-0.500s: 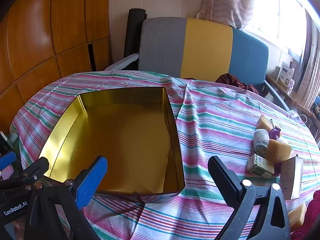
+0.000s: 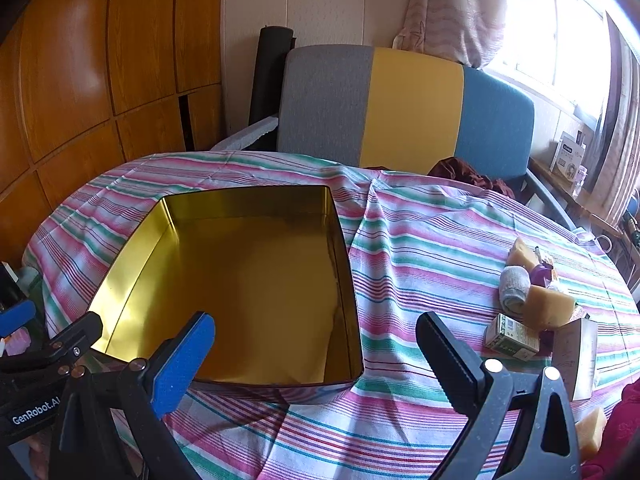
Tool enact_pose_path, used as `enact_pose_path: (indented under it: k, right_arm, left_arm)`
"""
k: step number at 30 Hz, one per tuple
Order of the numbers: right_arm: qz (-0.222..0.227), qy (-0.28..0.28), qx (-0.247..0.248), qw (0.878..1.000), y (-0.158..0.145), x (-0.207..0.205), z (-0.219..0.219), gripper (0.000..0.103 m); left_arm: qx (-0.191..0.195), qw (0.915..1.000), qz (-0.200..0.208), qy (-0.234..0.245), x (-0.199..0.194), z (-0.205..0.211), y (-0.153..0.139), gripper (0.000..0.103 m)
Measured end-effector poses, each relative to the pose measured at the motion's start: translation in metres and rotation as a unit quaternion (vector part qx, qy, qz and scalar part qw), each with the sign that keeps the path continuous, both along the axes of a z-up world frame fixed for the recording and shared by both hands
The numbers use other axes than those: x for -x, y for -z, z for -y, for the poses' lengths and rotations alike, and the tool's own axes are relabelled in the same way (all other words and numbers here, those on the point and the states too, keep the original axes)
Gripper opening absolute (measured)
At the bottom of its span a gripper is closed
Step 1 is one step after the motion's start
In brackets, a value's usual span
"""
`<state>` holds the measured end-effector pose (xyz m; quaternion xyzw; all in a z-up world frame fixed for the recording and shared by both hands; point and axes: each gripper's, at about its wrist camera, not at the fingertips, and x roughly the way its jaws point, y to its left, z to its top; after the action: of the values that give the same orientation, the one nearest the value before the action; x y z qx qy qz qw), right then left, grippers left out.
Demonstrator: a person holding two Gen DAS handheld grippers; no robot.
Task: Organize objects
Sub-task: 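Move both tools from the gold tray toward the cluster of items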
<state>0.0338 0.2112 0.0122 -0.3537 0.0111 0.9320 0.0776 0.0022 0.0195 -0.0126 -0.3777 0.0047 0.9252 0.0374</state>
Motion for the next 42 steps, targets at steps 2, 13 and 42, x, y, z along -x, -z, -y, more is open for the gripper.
enact_pose_path:
  k: [2, 13, 42]
  right_arm:
    - [-0.003, -0.001, 0.0, 1.0, -0.001, -0.002, 0.0, 0.103]
    - [-0.009, -0.001, 0.004, 1.0, -0.006, -0.006, -0.004, 0.103]
    - [0.011, 0.047, 0.01, 0.999, 0.001, -0.025, -0.071, 0.103]
  left_arm:
    - [-0.001, 1.0, -0.001, 0.0, 0.0, 0.0, -0.001, 0.103]
    - [0.0, 1.0, -0.001, 0.004, -0.001, -0.002, -0.002, 0.103]
    - [0.047, 0.9949, -0.033, 0.082, -0.004, -0.055, -0.014, 0.103]
